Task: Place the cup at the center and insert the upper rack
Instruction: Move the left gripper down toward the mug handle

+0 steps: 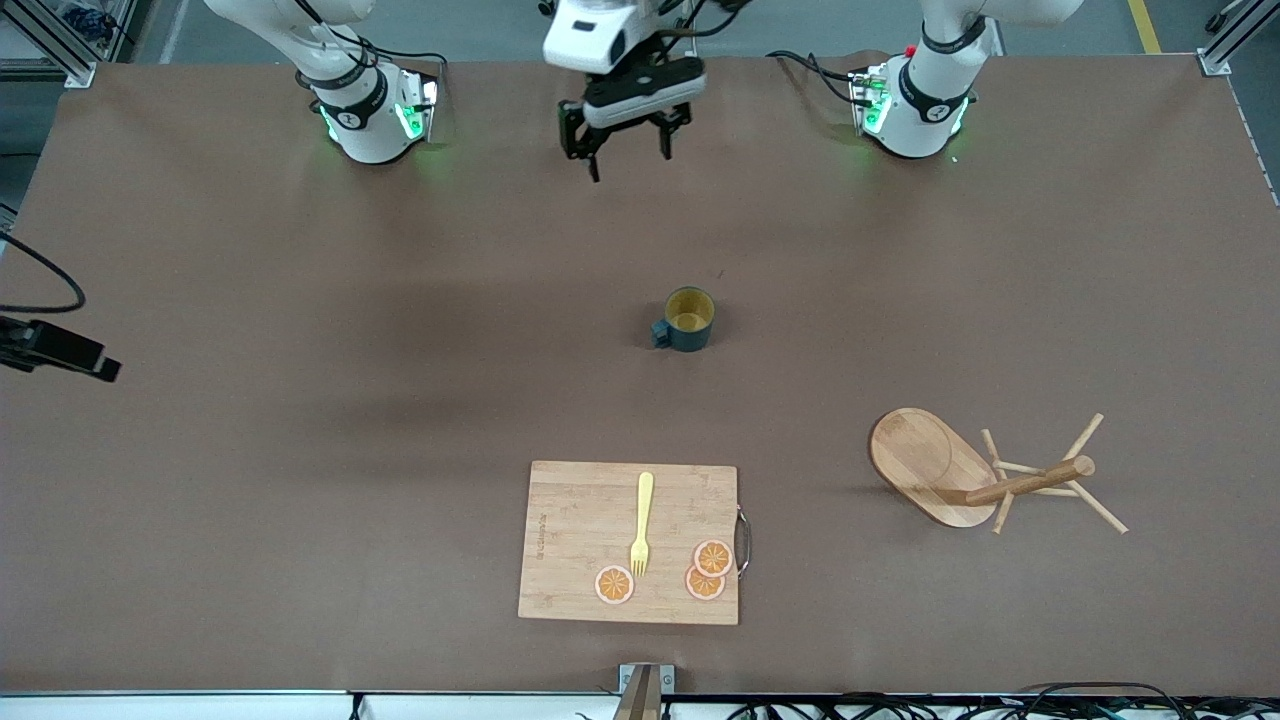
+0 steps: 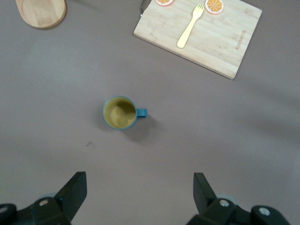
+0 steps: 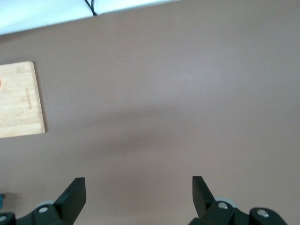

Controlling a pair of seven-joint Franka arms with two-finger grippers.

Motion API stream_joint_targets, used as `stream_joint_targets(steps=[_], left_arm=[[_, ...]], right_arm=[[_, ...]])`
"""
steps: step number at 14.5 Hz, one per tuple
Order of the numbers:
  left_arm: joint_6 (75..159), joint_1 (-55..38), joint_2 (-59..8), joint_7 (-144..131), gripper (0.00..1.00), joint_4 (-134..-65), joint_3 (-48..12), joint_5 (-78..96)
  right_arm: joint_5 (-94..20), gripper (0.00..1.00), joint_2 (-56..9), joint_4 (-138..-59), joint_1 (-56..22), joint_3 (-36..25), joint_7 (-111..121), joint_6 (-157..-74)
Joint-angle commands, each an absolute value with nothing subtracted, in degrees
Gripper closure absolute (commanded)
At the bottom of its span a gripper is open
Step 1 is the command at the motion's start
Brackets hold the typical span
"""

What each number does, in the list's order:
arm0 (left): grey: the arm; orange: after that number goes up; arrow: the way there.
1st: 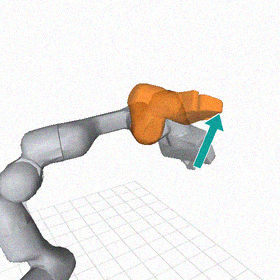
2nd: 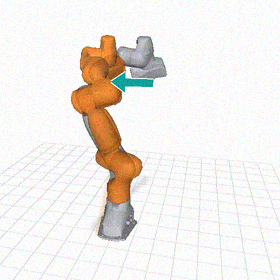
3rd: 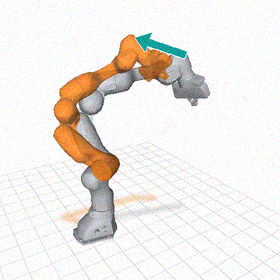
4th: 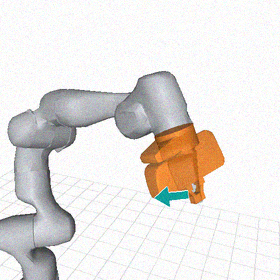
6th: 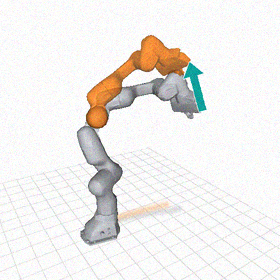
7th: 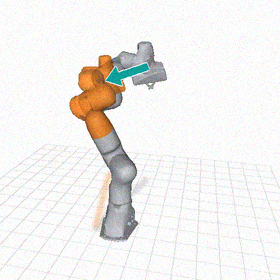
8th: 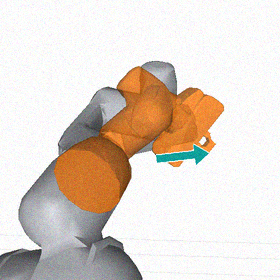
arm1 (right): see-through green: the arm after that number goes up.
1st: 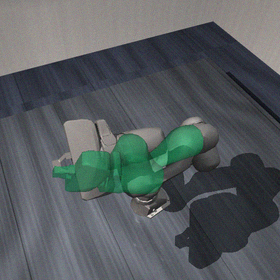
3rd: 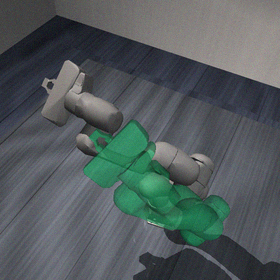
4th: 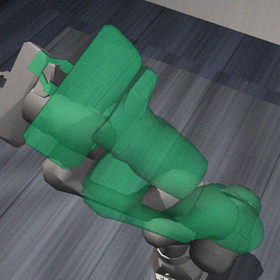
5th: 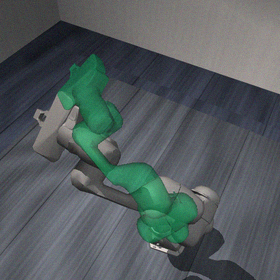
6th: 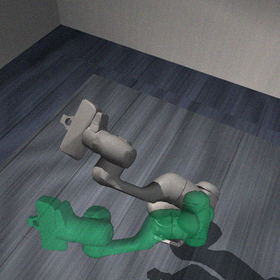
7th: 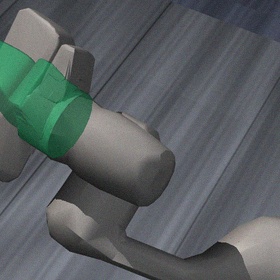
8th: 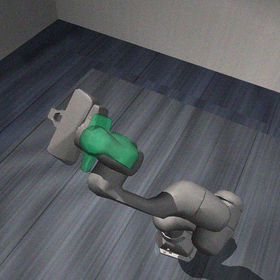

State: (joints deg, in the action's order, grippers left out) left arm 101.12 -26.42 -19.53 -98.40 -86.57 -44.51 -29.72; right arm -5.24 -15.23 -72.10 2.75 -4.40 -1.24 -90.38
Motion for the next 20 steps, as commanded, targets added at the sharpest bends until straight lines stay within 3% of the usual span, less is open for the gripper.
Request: stream_joint_targets(steps=[1,4,7,9,13,20], left_arm=[[101.43,-31.18,-28.18,-108.34,0.00,-84.38,-44.12,-38.03],[101.16,-38.64,-35.92,-116.52,0.00,-80.61,-38.88,-43.58],[100.81,-52.77,-40.42,-119.79,0.00,-77.35,-22.30,-43.42],[101.16,-58.34,-43.32,-123.20,0.00,-76.99,-15.58,-43.24],[101.16,-61.25,-47.63,-124.36,0.00,-76.11,-11.96,-44.55],[101.51,-64.85,-52.81,-124.63,0.00,-74.63,-7.31,-53.96]], right_arm=[[-3.09,0.00,-9.23,-80.42,3.17,-2.99,1.05,-94.57],[-1.85,0.00,-8.35,-81.03,2.55,-2.81,1.23,-94.31],[0.62,0.00,-4.41,-86.64,0.71,-2.72,1.06,-95.53],[0.62,0.00,-2.12,-90.77,0.62,-2.55,0.97,-97.90],[0.53,0.00,1.93,-97.46,-0.09,-2.64,0.88,-101.33],[0.62,0.00,1.58,-94.66,0.09,-2.72,0.97,-96.15]])
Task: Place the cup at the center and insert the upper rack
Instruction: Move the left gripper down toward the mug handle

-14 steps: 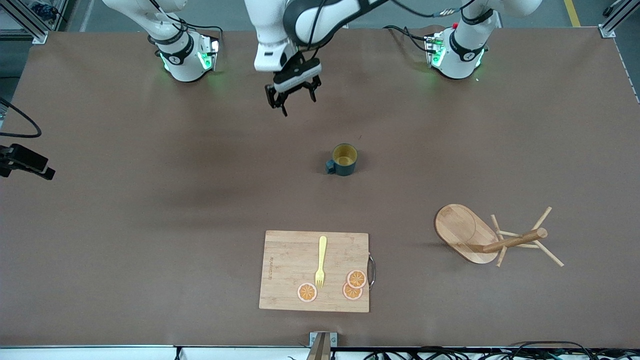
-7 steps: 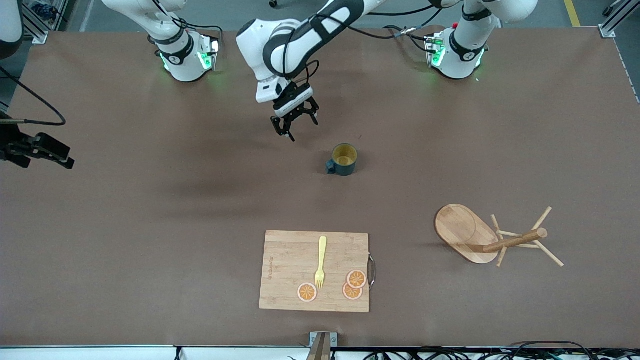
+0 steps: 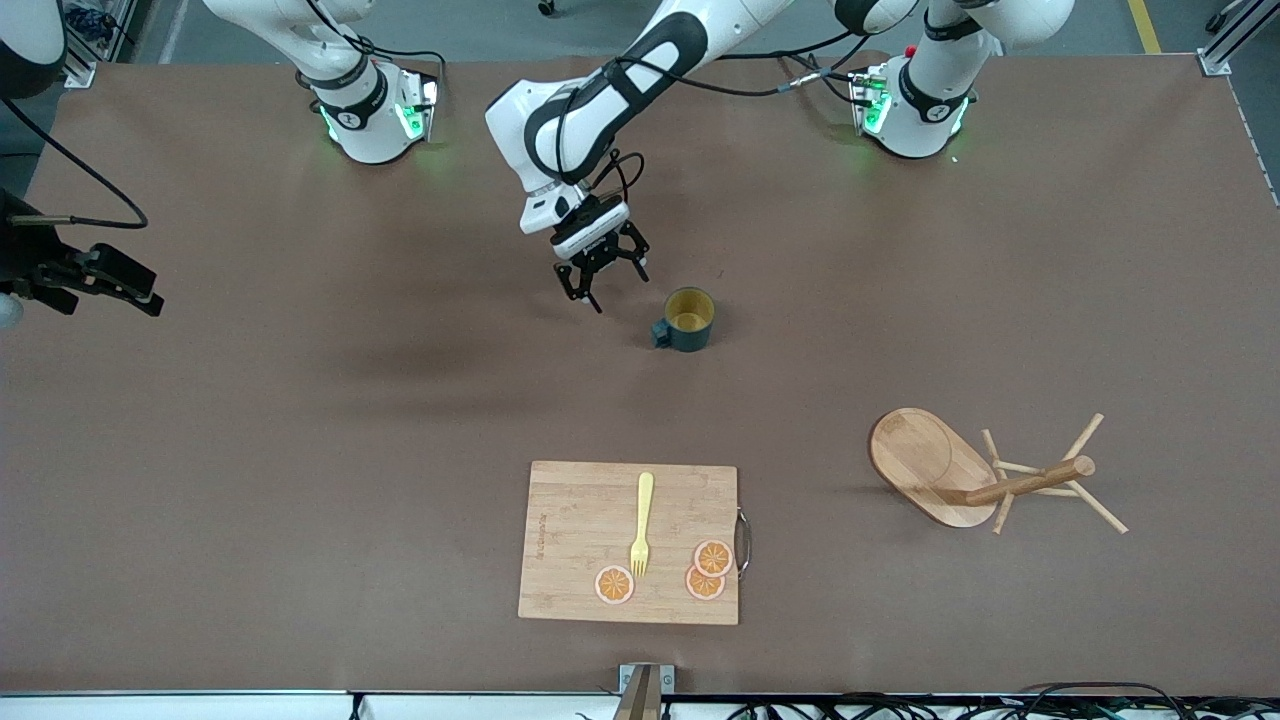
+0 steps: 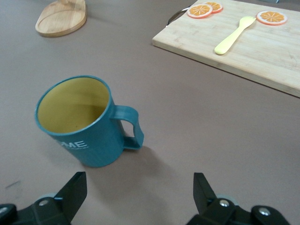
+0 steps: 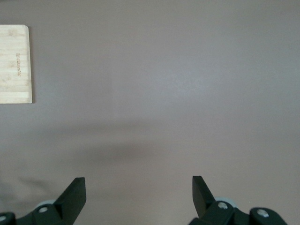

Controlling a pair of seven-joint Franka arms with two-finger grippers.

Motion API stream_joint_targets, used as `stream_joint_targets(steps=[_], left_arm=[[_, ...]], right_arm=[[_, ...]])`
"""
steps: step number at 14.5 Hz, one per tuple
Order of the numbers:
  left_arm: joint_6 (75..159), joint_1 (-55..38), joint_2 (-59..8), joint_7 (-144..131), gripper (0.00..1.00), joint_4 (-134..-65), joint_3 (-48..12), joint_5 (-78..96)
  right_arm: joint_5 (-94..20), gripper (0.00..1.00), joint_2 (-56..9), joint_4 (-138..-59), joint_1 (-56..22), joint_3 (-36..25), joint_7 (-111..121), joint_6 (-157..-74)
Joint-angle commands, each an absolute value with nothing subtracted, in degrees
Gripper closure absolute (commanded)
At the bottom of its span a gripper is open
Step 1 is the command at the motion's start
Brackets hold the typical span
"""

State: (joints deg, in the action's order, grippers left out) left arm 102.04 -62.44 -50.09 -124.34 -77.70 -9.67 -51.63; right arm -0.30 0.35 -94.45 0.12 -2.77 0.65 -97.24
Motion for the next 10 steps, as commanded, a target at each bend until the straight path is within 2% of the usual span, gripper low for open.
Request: stream_joint_targets(steps=[1,4,10], left_arm=[[101.51,-66.08,-53.52,-124.80,0.00,-74.36,-5.47,-54.23],[102.83,-68.55,-54.49,-126.56,0.00,-73.83,-2.03,-54.58],[104.24,-68.91,-56.86,-131.75,0.00,-74.00,-1.76,-62.66]], right_arm=[[0.70,0.00,1.50,-94.48,0.09,-2.72,0.97,-96.50],[0.70,0.00,0.09,-92.64,-0.17,-2.72,1.05,-96.68],[0.70,0.00,0.09,-92.02,0.09,-2.72,0.97,-96.77]])
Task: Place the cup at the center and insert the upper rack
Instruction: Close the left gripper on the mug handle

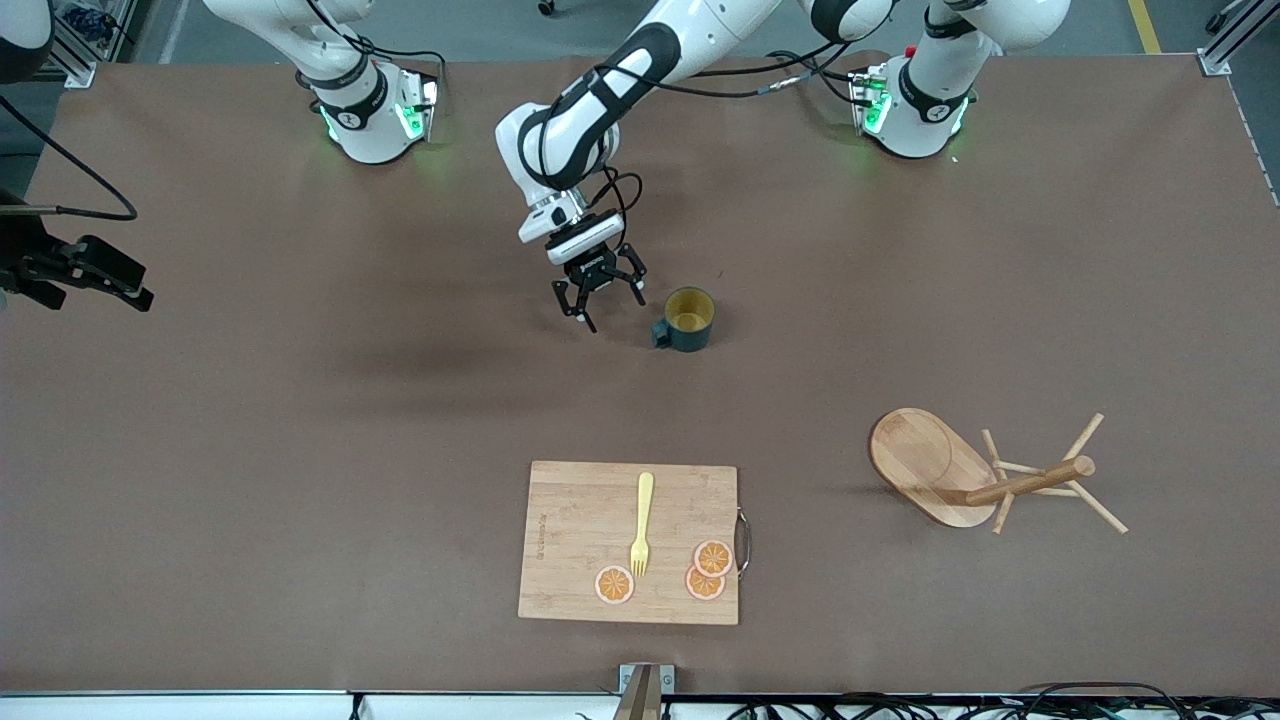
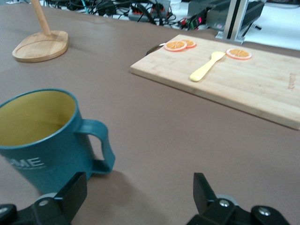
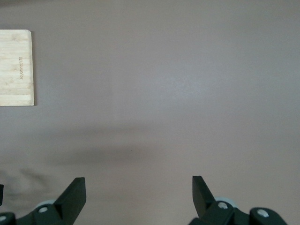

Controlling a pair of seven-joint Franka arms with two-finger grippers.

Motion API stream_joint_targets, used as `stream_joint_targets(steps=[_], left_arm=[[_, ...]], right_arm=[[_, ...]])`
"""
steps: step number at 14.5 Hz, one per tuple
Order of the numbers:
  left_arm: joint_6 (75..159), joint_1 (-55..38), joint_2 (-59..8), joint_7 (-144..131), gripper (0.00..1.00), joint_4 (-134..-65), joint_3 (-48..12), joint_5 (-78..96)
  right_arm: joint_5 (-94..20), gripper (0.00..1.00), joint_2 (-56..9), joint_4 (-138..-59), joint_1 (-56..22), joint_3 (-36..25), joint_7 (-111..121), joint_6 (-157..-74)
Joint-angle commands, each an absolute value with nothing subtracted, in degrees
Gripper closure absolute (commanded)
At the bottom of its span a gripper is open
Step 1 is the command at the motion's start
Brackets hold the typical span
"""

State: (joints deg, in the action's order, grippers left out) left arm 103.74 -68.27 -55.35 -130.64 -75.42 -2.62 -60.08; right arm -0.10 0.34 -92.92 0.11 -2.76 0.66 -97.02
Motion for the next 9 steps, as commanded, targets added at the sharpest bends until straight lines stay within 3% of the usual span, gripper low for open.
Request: stream_joint_targets(steps=[1,9], left_arm=[[104.24,-68.91,-57.30,-132.18,0.00,-74.09,-1.76,-63.71],[104.59,-68.47,-59.32,-133.77,0.00,-74.44,-0.27,-65.92]], right_arm=[[0.70,0.00,0.09,-92.02,0.09,-2.72,0.97,-96.77],[0.70,0.00,-0.09,-92.02,0.18,-2.72,1.05,-96.50]])
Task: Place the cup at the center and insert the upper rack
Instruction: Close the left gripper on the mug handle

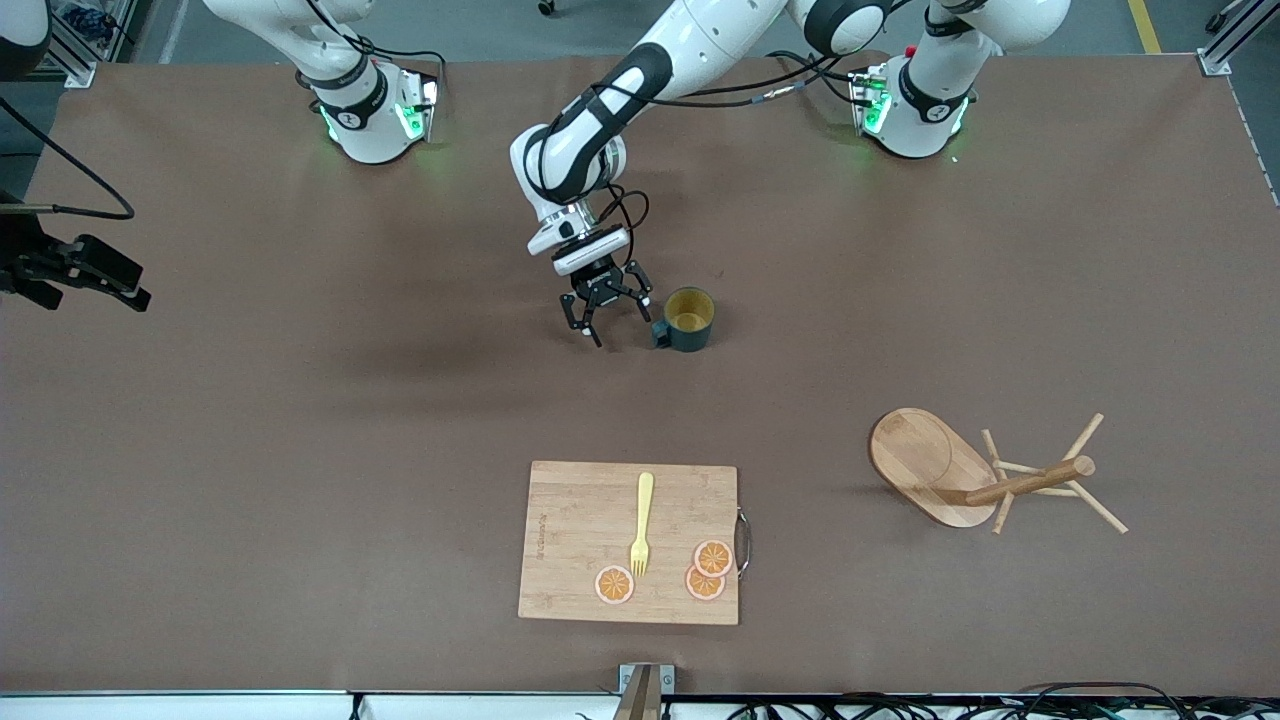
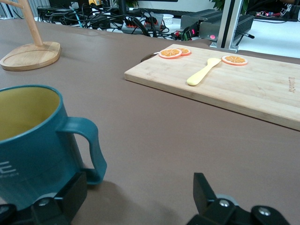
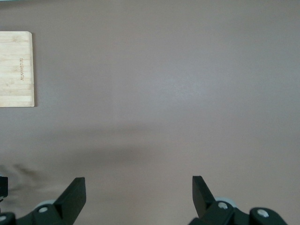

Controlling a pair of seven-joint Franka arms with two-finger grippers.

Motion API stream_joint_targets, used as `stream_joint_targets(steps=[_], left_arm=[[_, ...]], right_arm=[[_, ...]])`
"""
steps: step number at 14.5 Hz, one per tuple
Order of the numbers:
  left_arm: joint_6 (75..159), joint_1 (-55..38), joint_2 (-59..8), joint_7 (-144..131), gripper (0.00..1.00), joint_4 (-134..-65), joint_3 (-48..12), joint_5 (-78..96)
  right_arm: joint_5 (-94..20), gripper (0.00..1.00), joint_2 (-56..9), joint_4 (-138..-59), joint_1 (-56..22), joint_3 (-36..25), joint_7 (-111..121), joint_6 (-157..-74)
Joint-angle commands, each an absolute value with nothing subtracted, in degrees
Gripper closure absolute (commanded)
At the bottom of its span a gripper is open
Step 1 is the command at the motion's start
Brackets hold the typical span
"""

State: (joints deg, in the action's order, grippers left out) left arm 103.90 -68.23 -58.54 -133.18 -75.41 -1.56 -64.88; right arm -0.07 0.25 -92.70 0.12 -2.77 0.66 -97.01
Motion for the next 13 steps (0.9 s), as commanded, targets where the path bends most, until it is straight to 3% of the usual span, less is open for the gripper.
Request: stream_joint_targets(steps=[1,13], left_arm=[[104.85,-68.47,-59.50,-133.68,0.00,-74.44,-0.09,-66.00],[105.20,-67.50,-60.82,-133.77,0.02,-74.18,1.14,-65.74]], right_arm=[[0.70,0.00,-0.09,-92.02,0.18,-2.72,1.05,-96.50],[0.70,0.00,-0.53,-92.02,0.26,-2.73,0.88,-96.77]])
